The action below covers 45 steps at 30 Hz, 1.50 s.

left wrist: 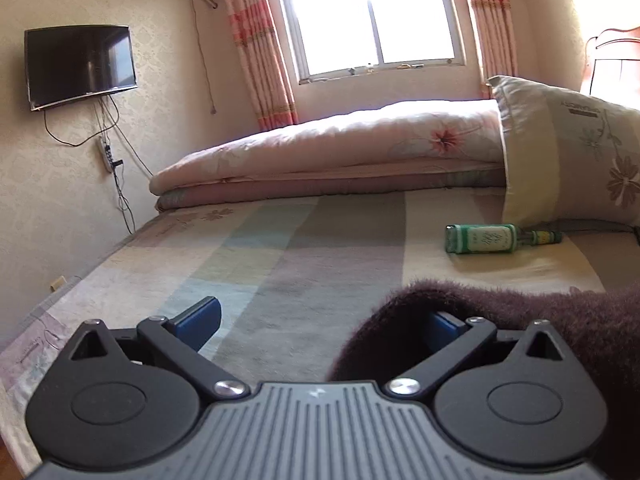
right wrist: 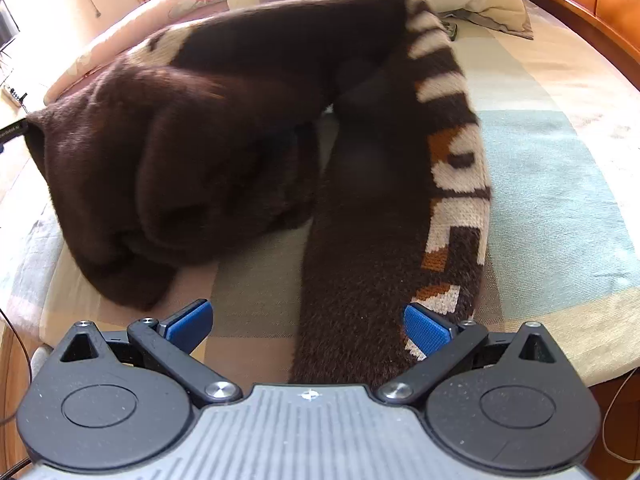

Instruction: Fold clothes

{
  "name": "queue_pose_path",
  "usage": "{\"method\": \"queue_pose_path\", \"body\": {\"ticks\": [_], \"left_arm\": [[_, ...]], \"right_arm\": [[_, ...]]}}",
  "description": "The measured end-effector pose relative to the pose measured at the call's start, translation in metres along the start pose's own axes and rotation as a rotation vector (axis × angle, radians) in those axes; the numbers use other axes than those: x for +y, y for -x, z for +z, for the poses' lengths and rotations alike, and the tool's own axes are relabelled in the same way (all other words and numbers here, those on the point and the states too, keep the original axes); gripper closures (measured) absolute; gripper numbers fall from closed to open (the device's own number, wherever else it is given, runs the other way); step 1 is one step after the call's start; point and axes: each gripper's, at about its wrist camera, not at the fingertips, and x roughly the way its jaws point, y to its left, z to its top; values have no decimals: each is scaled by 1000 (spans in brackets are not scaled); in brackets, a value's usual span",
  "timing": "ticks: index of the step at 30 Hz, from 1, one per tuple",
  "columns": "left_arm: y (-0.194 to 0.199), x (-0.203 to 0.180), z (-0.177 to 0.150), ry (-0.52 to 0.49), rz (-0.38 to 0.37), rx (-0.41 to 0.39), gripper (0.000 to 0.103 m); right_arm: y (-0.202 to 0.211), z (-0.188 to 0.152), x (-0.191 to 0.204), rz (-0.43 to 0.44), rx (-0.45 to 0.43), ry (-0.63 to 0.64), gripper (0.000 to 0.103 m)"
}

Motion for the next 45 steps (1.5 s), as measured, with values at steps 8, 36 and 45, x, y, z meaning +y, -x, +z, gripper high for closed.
{"method": "queue_pose_path", "body": {"ticks": [8,36,45], "left_arm": [[-33,-1,-6,-69,-16,137,1],[83,-64,-35,-258,-490,222,1],[99,-85,-37,-276,-535,213,1]], "right_arm": [[-15,3,5,27,15,19,0],[-78,145,-142,-220,-107,-128,0],[-31,118,-179,-116,-156,-269,0]]}}
